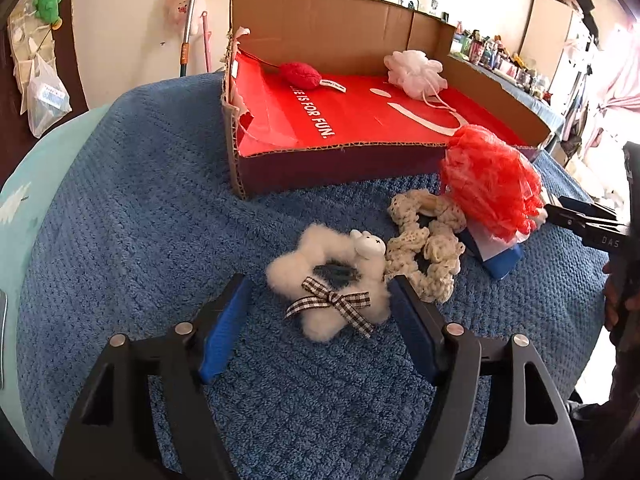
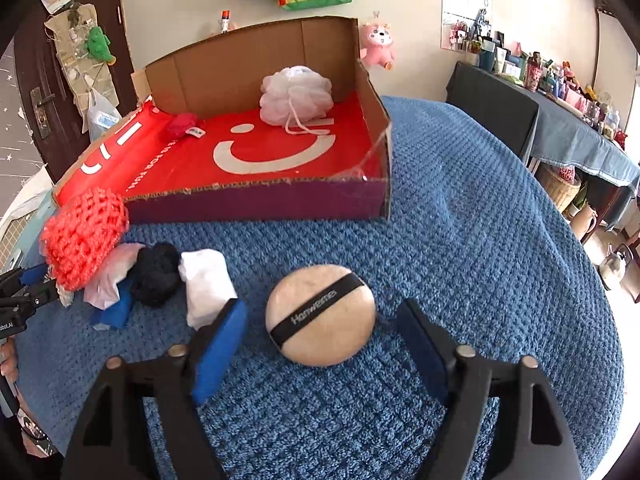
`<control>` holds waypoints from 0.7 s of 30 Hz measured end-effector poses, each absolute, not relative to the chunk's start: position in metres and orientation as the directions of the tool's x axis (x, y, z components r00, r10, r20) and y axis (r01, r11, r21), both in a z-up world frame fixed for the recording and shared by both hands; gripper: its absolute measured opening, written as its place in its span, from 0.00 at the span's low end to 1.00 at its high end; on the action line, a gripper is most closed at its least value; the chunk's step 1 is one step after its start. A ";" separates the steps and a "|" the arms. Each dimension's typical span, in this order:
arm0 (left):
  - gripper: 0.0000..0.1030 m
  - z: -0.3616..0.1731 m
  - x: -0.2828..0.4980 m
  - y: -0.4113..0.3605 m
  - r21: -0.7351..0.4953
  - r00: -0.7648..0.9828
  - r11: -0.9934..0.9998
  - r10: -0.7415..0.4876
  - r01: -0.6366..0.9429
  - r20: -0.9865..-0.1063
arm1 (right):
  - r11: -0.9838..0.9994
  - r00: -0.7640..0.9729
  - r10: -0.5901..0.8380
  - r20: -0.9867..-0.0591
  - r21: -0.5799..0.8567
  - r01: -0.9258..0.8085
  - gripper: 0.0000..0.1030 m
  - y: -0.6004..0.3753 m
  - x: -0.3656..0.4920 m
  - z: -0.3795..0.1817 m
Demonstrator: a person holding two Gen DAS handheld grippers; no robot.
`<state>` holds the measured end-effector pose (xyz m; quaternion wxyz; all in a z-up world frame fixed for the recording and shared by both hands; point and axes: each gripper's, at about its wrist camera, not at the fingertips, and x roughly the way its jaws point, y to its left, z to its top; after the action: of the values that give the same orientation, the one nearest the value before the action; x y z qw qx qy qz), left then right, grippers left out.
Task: Organize soft objects
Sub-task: 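Grasp the white star plush with the left tool while the right tool grasps the beige powder puff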
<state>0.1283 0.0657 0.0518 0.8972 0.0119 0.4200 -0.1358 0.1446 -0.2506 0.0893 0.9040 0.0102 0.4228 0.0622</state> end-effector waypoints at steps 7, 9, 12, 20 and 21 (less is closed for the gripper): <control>0.74 0.049 0.125 0.056 -0.013 0.612 0.960 -0.190 0.281 -0.767 | 0.992 0.631 0.123 -0.766 0.081 -0.096 0.80 -0.253 0.146 0.087; 0.74 0.049 0.126 0.057 -0.004 0.612 0.960 -0.181 0.279 -0.770 | 0.992 0.630 0.123 -0.767 0.081 -0.096 0.80 -0.253 0.146 0.086; 0.75 0.051 0.127 0.071 0.019 0.619 0.967 -0.146 0.252 -0.772 | 0.992 0.632 0.123 -0.766 0.081 -0.096 0.80 -0.254 0.146 0.086; 0.75 0.055 0.129 0.086 -0.016 0.623 0.976 -0.150 0.216 -0.767 | 0.992 0.635 0.125 -0.763 0.085 -0.094 0.82 -0.253 0.147 0.086; 0.75 0.055 0.130 0.082 -0.009 0.622 0.973 -0.154 0.229 -0.768 | 0.992 0.635 0.126 -0.762 0.085 -0.095 0.82 -0.252 0.147 0.086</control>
<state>0.1302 0.0817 0.0546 0.8994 0.0448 0.4215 -0.1065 0.1471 -0.2523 0.0862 0.9040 0.0184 0.4227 0.0609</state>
